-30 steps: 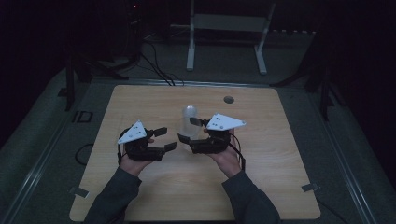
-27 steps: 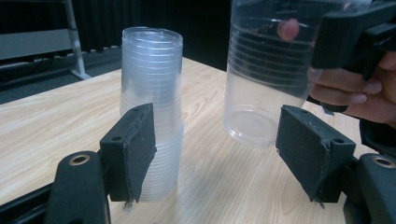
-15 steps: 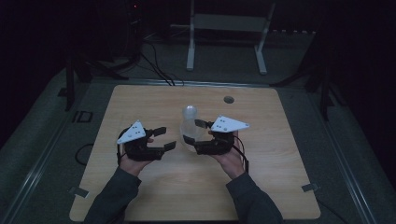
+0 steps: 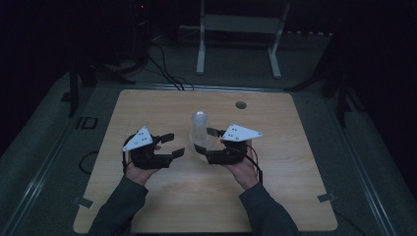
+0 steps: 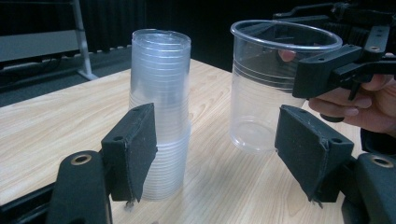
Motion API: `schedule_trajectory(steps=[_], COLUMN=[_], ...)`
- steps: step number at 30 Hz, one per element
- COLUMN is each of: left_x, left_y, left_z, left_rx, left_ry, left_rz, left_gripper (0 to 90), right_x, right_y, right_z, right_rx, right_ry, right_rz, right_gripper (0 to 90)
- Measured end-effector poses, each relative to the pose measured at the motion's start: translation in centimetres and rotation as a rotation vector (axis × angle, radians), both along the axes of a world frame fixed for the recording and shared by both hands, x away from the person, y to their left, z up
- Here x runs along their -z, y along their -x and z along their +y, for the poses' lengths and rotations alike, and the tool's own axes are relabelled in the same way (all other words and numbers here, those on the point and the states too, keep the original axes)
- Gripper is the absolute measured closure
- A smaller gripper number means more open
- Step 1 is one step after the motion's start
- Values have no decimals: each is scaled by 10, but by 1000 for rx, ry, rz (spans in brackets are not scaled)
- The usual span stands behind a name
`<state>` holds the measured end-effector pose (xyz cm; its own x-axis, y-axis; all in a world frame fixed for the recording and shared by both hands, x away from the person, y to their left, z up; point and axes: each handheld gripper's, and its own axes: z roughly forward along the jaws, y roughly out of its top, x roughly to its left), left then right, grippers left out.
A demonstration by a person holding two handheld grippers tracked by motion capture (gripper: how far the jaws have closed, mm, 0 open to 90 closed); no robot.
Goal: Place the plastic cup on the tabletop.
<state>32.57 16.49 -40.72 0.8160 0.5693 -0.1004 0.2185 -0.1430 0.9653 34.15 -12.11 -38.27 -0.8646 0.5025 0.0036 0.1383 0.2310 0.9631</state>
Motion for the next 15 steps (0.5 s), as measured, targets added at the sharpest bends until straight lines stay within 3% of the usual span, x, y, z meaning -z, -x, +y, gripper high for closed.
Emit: schedule_trajectory(steps=[15], left_x=[0], left_y=[0], left_z=[-1], left_rx=[-5], left_ry=[-4], left_rz=[3], left_gripper=[298], right_x=[9], right_y=[-2], right_z=[-5], right_rx=[14], right_ry=[-13], right_rz=[15], right_gripper=[274])
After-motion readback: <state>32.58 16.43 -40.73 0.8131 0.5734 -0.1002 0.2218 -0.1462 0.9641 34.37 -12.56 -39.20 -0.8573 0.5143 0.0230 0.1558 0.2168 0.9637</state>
